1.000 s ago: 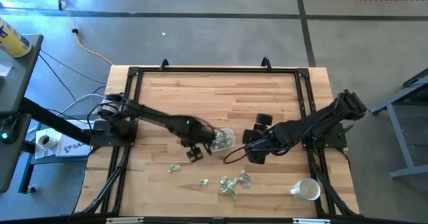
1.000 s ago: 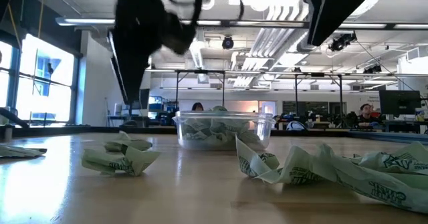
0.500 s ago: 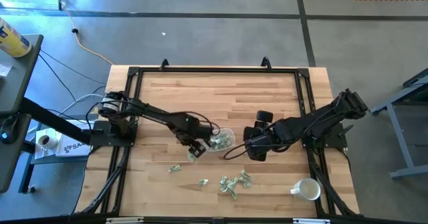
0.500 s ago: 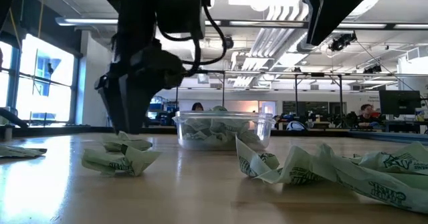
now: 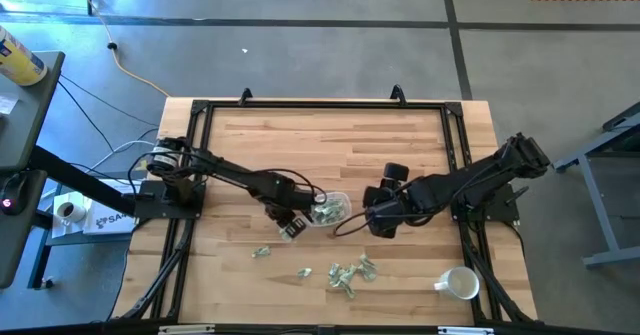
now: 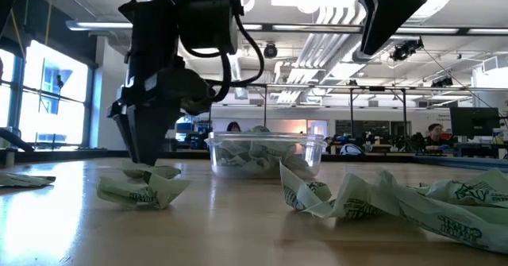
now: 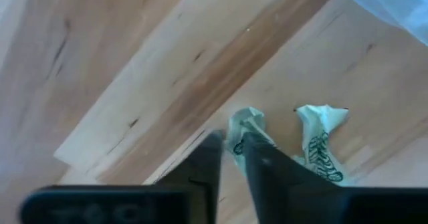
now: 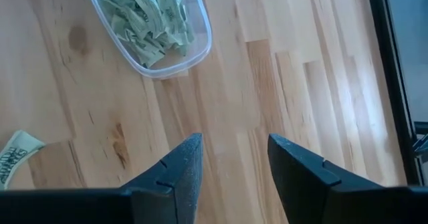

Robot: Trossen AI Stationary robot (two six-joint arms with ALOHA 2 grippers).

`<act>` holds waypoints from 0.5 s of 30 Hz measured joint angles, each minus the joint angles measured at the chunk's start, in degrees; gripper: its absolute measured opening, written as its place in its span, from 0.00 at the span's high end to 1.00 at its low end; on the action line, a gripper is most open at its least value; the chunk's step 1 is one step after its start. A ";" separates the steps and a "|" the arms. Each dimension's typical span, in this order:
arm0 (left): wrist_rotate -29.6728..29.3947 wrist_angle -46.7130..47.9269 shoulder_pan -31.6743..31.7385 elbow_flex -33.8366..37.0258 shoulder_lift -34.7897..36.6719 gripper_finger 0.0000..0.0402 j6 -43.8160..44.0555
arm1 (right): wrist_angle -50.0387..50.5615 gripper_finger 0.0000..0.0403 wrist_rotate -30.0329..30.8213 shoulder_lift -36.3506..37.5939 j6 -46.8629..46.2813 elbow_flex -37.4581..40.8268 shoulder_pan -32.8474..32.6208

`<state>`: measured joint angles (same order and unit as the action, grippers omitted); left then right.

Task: Pick and place Stevia / Truvia into bins
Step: Put the green stevia packet into the transparent bin

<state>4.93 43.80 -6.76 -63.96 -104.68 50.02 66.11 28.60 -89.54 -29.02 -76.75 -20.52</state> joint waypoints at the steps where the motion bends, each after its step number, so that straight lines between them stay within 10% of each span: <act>1: -0.17 -0.51 0.00 0.30 0.06 0.78 -0.46 | 0.00 0.60 -0.01 -0.01 -0.52 0.00 0.20; 5: -3.83 -0.03 -0.01 0.77 0.28 0.94 -2.77 | 0.00 0.60 0.04 -0.02 -1.87 0.00 0.45; 15: -7.57 7.64 3.21 -2.22 3.88 0.95 -9.37 | 0.11 0.62 0.57 -0.02 -4.99 0.00 0.40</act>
<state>-2.65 51.44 -3.56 -66.18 -100.80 40.66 66.22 29.17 -89.56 -34.01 -76.75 -20.12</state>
